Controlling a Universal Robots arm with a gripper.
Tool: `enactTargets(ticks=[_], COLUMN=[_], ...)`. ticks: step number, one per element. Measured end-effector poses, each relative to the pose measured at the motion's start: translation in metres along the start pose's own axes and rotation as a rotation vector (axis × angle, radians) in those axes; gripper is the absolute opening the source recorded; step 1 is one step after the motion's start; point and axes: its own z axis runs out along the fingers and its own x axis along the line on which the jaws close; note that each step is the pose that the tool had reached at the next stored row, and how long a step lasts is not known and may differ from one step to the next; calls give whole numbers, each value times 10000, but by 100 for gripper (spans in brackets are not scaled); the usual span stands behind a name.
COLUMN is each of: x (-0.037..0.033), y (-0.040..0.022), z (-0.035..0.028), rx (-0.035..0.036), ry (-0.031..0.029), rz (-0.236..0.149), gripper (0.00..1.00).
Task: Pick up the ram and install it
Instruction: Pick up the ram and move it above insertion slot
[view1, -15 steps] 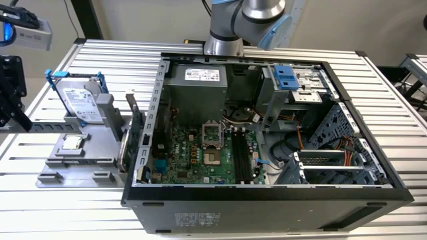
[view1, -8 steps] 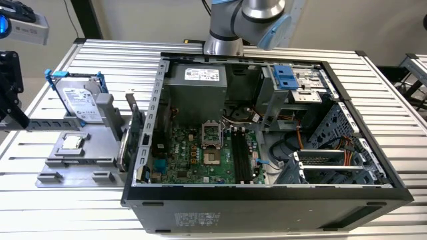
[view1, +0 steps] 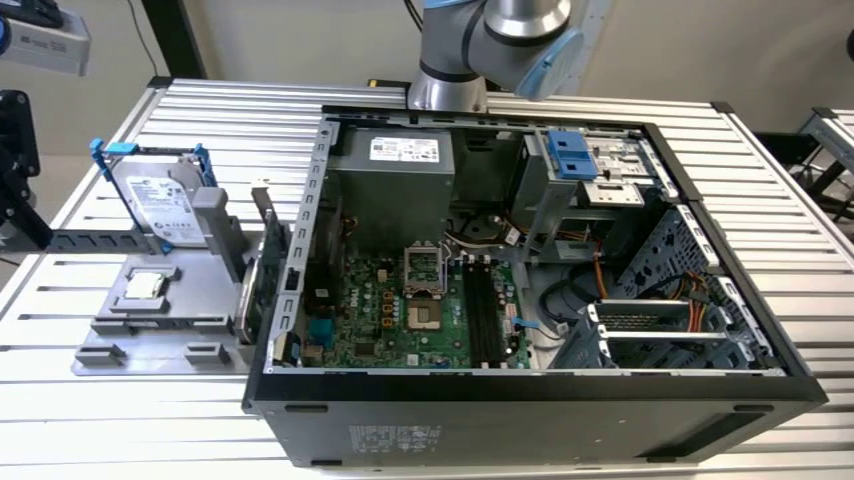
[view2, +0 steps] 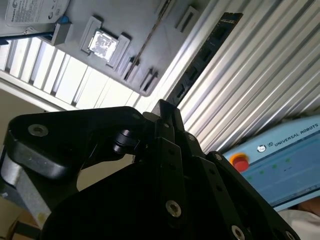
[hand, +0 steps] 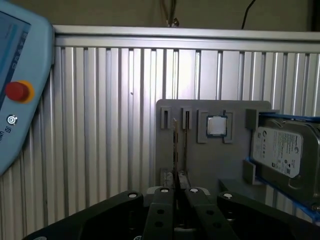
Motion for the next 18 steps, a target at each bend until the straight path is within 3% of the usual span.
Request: enactTargets(ticks=[7,18], x=[-2,-5], y=[0,-7], z=[-88,-93], rx=[0,-1], ry=[0,12], rz=[-1,0], gripper=[0,0])
